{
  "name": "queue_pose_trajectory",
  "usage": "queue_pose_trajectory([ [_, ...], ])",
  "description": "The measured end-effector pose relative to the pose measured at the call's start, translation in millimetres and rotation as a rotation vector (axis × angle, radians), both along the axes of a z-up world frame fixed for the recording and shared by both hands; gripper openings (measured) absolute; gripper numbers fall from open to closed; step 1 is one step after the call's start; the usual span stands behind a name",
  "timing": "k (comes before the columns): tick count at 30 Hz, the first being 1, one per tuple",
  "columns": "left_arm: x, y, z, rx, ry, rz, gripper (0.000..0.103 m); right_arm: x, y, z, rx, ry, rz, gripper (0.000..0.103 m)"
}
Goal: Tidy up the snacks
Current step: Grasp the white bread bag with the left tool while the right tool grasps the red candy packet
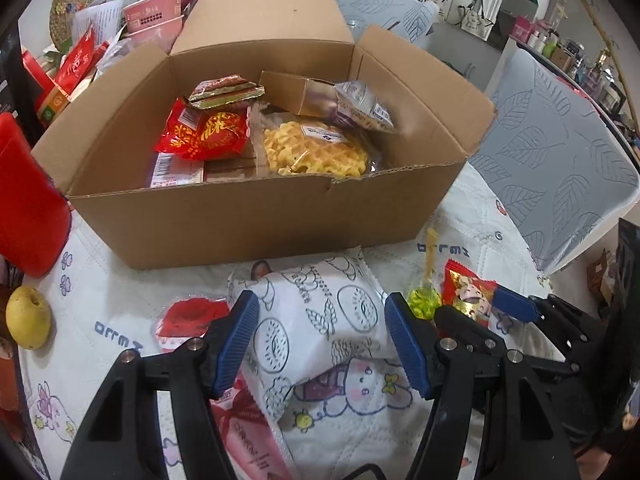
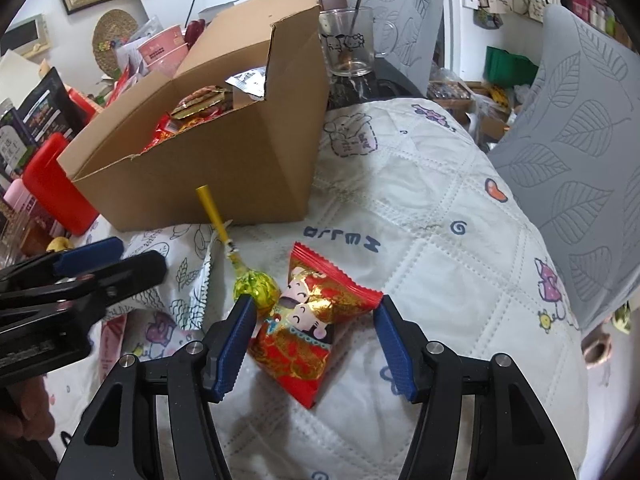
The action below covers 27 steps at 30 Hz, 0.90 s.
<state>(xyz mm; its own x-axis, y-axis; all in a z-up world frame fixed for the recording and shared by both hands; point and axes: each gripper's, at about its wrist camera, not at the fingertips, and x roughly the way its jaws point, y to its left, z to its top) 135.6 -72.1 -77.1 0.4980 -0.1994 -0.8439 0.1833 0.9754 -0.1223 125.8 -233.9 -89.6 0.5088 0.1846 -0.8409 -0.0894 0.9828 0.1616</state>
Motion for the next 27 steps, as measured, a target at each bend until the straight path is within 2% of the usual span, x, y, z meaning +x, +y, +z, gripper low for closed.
queue_pose_trajectory([
  [5,4.3,-1.4,-5.1,0.033,0.019,0.019,0.065,-0.1,-0.5,-1.8,-0.005,0.0,0.007,0.061],
  [6,4.4,-2.3,-6.0,0.035,0.02,0.019,0.068,-0.4,-0.3,-1.7,-0.006,-0.002,0.009,0.061],
  [7,5.0,-3.3,-7.6,0.043,0.027,0.021,0.077,-0.5,0.3,-1.9,-0.008,-0.003,0.01,0.061],
  [9,8.4,-5.3,-14.9,0.06,0.058,0.018,0.08,-0.8,0.8,-2.1,-0.01,-0.003,0.012,0.061],
  [14,13.4,-9.1,-21.1,0.083,0.06,0.014,0.087,-2.4,0.9,-1.9,-0.016,-0.003,0.017,0.061],
  [16,14.4,-11.4,-24.6,0.079,0.067,-0.003,0.099,-2.4,0.7,-2.2,-0.018,-0.001,0.018,0.061],
  [18,16.8,-13.0,-31.9,0.091,0.092,-0.005,0.101,-3.4,2.6,-2.6,-0.042,0.005,0.025,0.061],
  [24,19.0,-15.0,-34.1,0.077,0.076,0.001,0.101,-5.6,1.3,-4.1,-0.042,-0.006,0.019,0.06],
  [26,18.4,-14.9,-33.5,0.075,0.061,-0.003,0.099,-6.2,2.5,-3.4,-0.049,-0.015,0.027,0.053],
  [27,16.3,-13.8,-33.0,0.077,0.055,-0.003,0.094,-7.1,3.6,-2.9,-0.047,-0.019,0.036,0.043],
])
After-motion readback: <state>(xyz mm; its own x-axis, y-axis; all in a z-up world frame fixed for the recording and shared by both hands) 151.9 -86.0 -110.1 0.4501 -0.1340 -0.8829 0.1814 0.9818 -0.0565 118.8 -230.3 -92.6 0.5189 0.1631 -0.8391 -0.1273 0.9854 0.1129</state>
